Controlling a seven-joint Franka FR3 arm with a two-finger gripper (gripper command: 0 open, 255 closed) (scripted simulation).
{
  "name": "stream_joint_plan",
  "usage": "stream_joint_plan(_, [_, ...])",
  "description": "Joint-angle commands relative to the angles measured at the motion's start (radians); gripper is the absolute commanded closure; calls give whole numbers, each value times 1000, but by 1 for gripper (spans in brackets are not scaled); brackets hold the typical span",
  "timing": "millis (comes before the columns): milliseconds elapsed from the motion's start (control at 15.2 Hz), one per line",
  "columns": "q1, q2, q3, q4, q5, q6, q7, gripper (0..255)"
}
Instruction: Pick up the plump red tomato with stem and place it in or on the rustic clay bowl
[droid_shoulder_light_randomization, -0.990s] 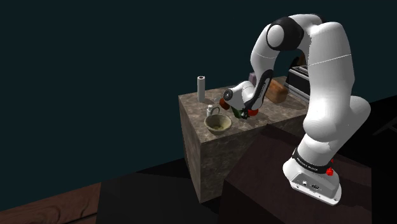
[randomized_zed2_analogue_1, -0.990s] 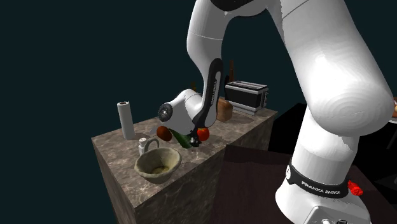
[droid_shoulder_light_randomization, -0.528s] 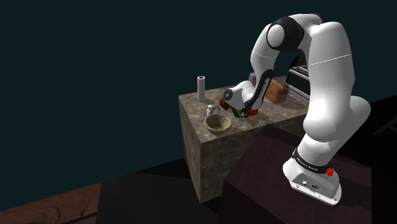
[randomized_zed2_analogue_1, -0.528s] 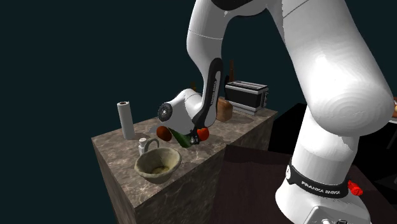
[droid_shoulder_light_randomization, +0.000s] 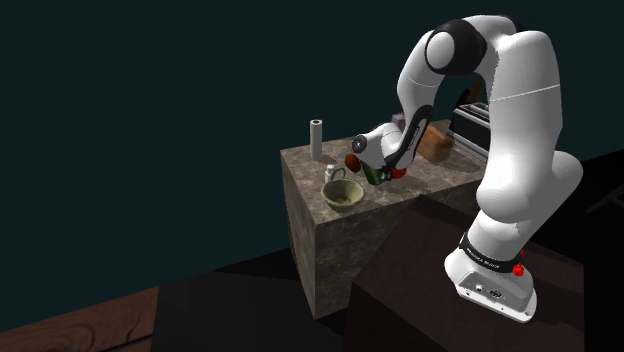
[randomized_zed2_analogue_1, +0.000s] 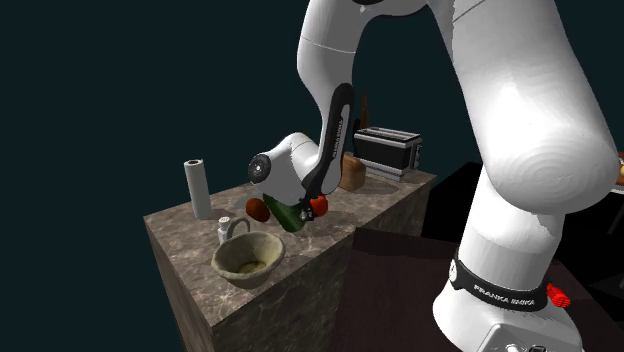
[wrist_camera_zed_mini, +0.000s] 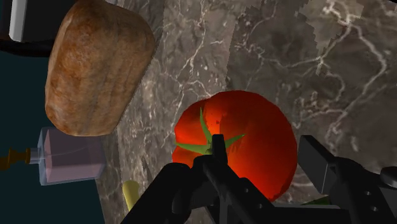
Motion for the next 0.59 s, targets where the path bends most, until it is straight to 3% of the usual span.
stream_joint_plan(0, [-1,-30,2,-13,14,-5,-22,255])
stream_joint_plan(528, [-6,-145,10,-59,69,-28,-111,255])
